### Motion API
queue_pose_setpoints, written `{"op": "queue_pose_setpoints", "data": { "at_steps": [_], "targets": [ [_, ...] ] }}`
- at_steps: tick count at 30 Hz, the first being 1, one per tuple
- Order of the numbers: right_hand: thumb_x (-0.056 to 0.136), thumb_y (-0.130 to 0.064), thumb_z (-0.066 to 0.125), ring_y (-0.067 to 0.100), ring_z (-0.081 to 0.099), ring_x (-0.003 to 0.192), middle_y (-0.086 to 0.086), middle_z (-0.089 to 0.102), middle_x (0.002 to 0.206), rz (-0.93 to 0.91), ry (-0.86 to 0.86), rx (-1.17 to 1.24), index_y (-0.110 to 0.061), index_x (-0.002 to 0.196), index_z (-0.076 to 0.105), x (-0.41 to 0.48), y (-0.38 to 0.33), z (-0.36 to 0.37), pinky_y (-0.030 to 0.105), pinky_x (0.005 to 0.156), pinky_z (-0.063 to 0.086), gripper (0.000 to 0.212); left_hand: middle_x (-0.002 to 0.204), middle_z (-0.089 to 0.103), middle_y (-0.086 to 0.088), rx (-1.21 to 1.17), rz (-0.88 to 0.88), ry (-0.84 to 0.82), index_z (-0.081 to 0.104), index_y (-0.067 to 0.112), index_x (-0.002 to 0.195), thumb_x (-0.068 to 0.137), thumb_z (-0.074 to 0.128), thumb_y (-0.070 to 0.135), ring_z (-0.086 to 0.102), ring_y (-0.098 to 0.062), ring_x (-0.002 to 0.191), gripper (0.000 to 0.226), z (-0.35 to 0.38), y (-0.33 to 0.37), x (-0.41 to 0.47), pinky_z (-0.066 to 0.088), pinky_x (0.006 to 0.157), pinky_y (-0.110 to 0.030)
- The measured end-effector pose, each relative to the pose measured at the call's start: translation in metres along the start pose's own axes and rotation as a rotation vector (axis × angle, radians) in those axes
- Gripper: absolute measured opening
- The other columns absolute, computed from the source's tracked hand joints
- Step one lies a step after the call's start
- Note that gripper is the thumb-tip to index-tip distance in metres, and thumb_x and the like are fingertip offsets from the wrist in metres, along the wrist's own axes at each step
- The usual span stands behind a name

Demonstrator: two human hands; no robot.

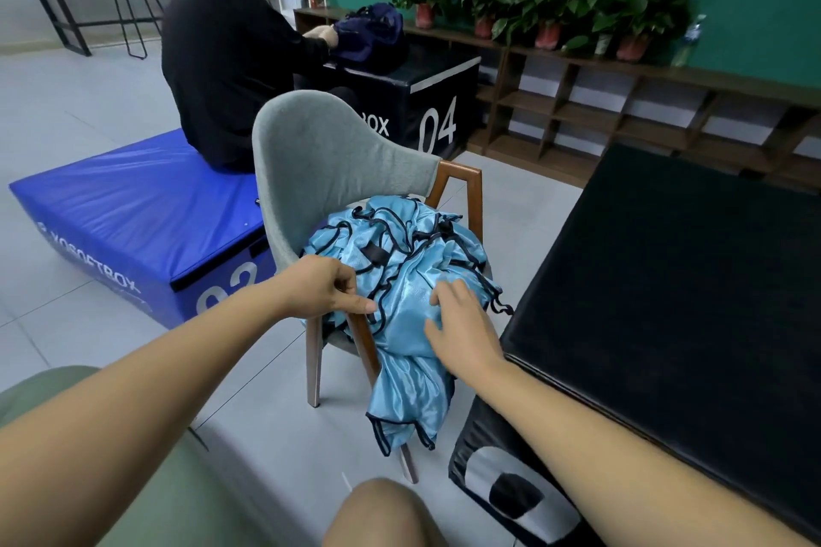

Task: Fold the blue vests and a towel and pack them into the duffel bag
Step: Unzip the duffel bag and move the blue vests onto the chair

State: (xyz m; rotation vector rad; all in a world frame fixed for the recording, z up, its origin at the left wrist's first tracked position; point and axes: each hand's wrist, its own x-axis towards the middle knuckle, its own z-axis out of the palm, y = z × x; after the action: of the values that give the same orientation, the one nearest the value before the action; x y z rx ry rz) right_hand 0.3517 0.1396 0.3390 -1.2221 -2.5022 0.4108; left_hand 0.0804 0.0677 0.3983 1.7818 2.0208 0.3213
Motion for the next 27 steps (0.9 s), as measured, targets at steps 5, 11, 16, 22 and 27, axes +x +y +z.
{"op": "queue_pose_setpoints", "data": {
  "at_steps": [5, 11, 16, 22, 27],
  "targets": [
    [0.097, -0.058, 0.062, 0.030, 0.066, 0.088, 0.001, 0.067, 0.091, 0.183, -0.225, -0.009, -0.020, 0.085, 0.054, -0.063, -0.024, 0.061, 0.041, 0.075, 0.055, 0.040, 0.084, 0.071, -0.006, 0.009, -0.009, 0.006, 0.069, 0.023, 0.079, 0.069, 0.075, 0.087, 0.055, -0.011, 0.068, 0.065, 0.002, -0.007, -0.038, 0.048, 0.065, -0.032],
    [0.082, -0.074, 0.069, 0.029, 0.069, 0.095, 0.003, 0.070, 0.095, 0.325, -0.293, 0.022, -0.023, 0.083, 0.058, -0.092, -0.047, 0.113, 0.036, 0.069, 0.045, 0.053, 0.080, 0.071, -0.009, -0.017, 0.000, 0.030, 0.069, 0.021, 0.079, 0.074, 0.078, 0.081, 0.052, -0.010, 0.064, 0.060, 0.006, -0.013, -0.078, 0.044, 0.061, -0.029],
    [0.092, -0.032, 0.063, 0.028, 0.054, 0.069, 0.002, 0.050, 0.066, 0.310, -0.233, 0.173, -0.018, 0.065, 0.037, -0.101, -0.050, 0.115, 0.043, 0.065, 0.050, 0.040, 0.080, 0.072, -0.007, 0.001, 0.004, 0.040, 0.070, 0.022, 0.079, 0.073, 0.077, 0.083, 0.055, -0.011, 0.065, 0.061, 0.007, -0.019, -0.100, 0.045, 0.061, -0.030],
    [0.091, -0.034, 0.058, 0.024, 0.050, 0.066, -0.001, 0.047, 0.064, 0.068, -0.102, 0.171, -0.016, 0.074, 0.042, -0.112, -0.065, 0.047, 0.043, 0.062, 0.047, 0.029, 0.077, 0.071, 0.009, 0.034, 0.015, 0.074, 0.071, 0.026, 0.088, 0.080, 0.079, 0.072, 0.061, -0.007, 0.069, 0.048, 0.007, -0.009, -0.108, 0.051, 0.066, -0.028],
    [0.096, -0.035, 0.053, 0.019, 0.053, 0.078, -0.005, 0.049, 0.084, -0.065, 0.043, 0.220, -0.026, 0.077, 0.044, -0.093, -0.083, -0.016, 0.046, 0.071, 0.050, 0.023, 0.145, 0.049, 0.005, 0.274, 0.187, 0.121, 0.050, 0.051, 0.152, 0.099, 0.066, 0.037, 0.057, -0.018, 0.125, 0.057, 0.023, 0.004, -0.105, 0.051, 0.102, -0.040]
  ]
}}
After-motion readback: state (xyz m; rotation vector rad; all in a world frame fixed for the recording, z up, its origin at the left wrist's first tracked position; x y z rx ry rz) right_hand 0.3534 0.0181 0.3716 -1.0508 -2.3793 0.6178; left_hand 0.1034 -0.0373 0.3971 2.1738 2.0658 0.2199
